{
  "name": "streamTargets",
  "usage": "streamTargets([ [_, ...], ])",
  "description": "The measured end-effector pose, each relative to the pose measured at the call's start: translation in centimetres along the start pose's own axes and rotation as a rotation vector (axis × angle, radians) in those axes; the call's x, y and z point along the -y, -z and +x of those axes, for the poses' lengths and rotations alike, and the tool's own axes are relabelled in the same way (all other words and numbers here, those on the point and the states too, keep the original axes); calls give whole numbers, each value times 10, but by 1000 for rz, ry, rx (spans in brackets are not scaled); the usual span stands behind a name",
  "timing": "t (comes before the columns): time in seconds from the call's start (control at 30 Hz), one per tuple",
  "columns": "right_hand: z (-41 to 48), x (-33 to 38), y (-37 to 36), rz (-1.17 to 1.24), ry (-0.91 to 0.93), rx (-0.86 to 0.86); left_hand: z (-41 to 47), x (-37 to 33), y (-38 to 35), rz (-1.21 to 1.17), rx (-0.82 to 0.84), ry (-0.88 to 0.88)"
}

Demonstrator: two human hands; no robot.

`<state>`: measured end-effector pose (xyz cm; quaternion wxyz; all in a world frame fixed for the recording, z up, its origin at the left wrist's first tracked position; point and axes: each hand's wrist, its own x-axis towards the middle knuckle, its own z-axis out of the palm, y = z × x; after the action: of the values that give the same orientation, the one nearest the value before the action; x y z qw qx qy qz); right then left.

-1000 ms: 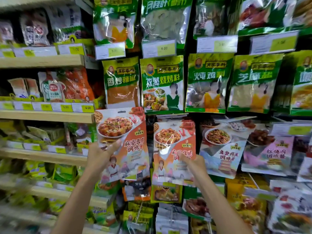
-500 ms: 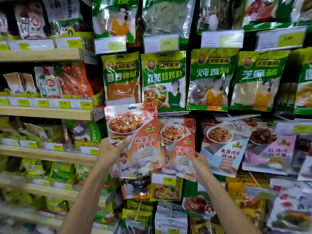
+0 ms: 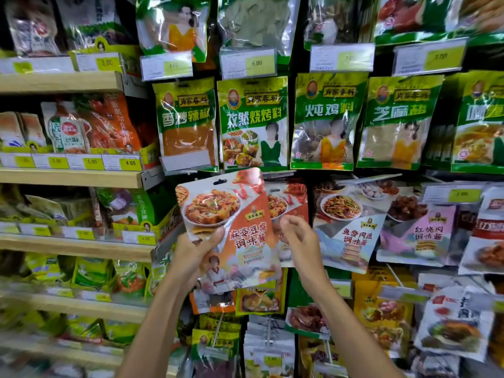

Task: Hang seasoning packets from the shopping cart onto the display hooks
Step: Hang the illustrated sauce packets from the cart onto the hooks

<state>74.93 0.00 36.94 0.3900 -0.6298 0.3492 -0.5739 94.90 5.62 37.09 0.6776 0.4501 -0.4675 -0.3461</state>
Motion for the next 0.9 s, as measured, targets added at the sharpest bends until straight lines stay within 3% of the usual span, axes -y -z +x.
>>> streamTargets([
  [0.13,-6,-6,-3,152,-139,214,-3,2,-20,41,80,4],
  [0.33,-12,-34,9,201,-296,38,-4,14,-37,321,94,-44],
  [0.43,-7,-43,18,190,-342,-22,7,8,-30,561,-13,-122],
  [0.63,18,-47,18,142,-312,-95,35,-61,-19,741,-359,-498],
  [0.9,32,-55,14,115,-322,-157,97,-145,-55,942,-414,-983],
])
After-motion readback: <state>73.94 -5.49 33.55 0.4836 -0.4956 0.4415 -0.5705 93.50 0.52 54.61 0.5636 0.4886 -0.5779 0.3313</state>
